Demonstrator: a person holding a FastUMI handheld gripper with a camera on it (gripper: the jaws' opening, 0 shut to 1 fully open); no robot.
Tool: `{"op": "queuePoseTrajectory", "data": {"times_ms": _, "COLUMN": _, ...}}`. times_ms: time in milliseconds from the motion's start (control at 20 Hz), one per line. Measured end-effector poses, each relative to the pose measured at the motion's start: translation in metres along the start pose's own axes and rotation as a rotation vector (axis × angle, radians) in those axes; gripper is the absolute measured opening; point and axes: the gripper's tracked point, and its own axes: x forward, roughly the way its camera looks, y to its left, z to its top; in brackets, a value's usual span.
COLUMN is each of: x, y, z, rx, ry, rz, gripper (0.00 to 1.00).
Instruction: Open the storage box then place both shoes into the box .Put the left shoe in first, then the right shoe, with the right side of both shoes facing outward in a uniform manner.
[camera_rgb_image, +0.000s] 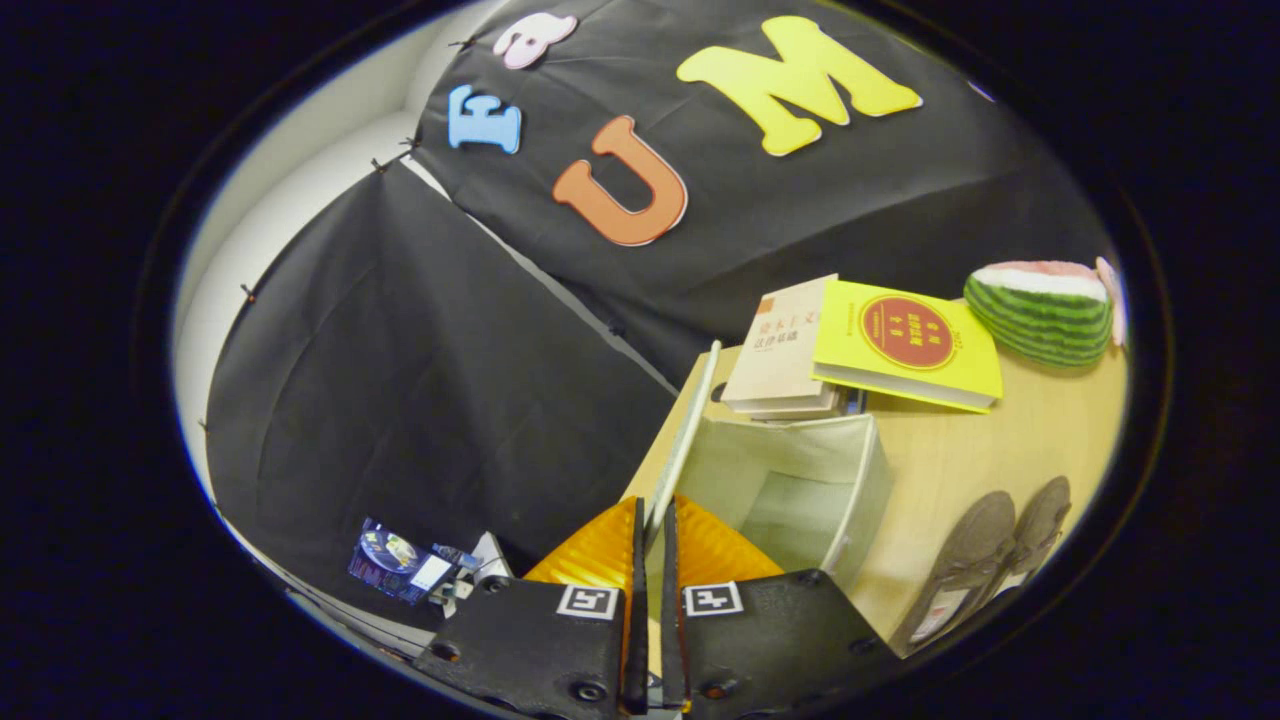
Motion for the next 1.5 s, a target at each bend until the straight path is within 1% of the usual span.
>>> {"op": "queuePoseTrajectory", "data": {"times_ms": 150, "x": 0.018, "y": 0.031, "z": 0.005, "rx": 0.023, "ry": -0.006, "rz": 0.013, "gripper": 0.11}}
{"op": "queuePoseTrajectory", "data": {"times_ms": 250, "x": 0.03, "y": 0.046, "z": 0.01, "rx": 0.018, "ry": -0.023, "rz": 0.001, "gripper": 0.07}}
{"op": "queuePoseTrajectory", "data": {"times_ms": 350, "x": 0.043, "y": 0.064, "z": 0.01, "rx": 0.002, "ry": -0.022, "rz": -0.009, "gripper": 0.07}}
{"op": "queuePoseTrajectory", "data": {"times_ms": 600, "x": 0.076, "y": 0.1, "z": 0.007, "rx": -0.024, "ry": -0.038, "rz": -0.07, "gripper": 0.07}}
{"op": "queuePoseTrajectory", "data": {"times_ms": 650, "x": 0.08, "y": 0.108, "z": 0.006, "rx": -0.026, "ry": -0.045, "rz": -0.061, "gripper": 0.13}}
{"op": "queuePoseTrajectory", "data": {"times_ms": 700, "x": 0.086, "y": 0.118, "z": 0.003, "rx": -0.007, "ry": -0.037, "rz": -0.034, "gripper": 0.17}}
{"op": "queuePoseTrajectory", "data": {"times_ms": 750, "x": 0.09, "y": 0.121, "z": -0.008, "rx": -0.007, "ry": -0.023, "rz": -0.031, "gripper": 0.33}}
{"op": "queuePoseTrajectory", "data": {"times_ms": 800, "x": 0.093, "y": 0.121, "z": -0.014, "rx": -0.015, "ry": -0.003, "rz": -0.048, "gripper": 0.49}}
{"op": "queuePoseTrajectory", "data": {"times_ms": 950, "x": 0.093, "y": 0.101, "z": -0.024, "rx": -0.081, "ry": 0.012, "rz": -0.154, "gripper": 0.97}}
{"op": "queuePoseTrajectory", "data": {"times_ms": 1050, "x": 0.085, "y": 0.092, "z": -0.024, "rx": -0.105, "ry": -0.008, "rz": -0.202, "gripper": 0.99}}
{"op": "queuePoseTrajectory", "data": {"times_ms": 1200, "x": 0.069, "y": 0.065, "z": -0.019, "rx": -0.145, "ry": -0.022, "rz": -0.292, "gripper": 1.0}}
{"op": "queuePoseTrajectory", "data": {"times_ms": 1350, "x": 0.048, "y": 0.028, "z": -0.021, "rx": -0.172, "ry": -0.007, "rz": -0.366, "gripper": 1.0}}
{"op": "queuePoseTrajectory", "data": {"times_ms": 1500, "x": 0.026, "y": -0.021, "z": -0.027, "rx": -0.208, "ry": 0.018, "rz": -0.46, "gripper": 1.0}}
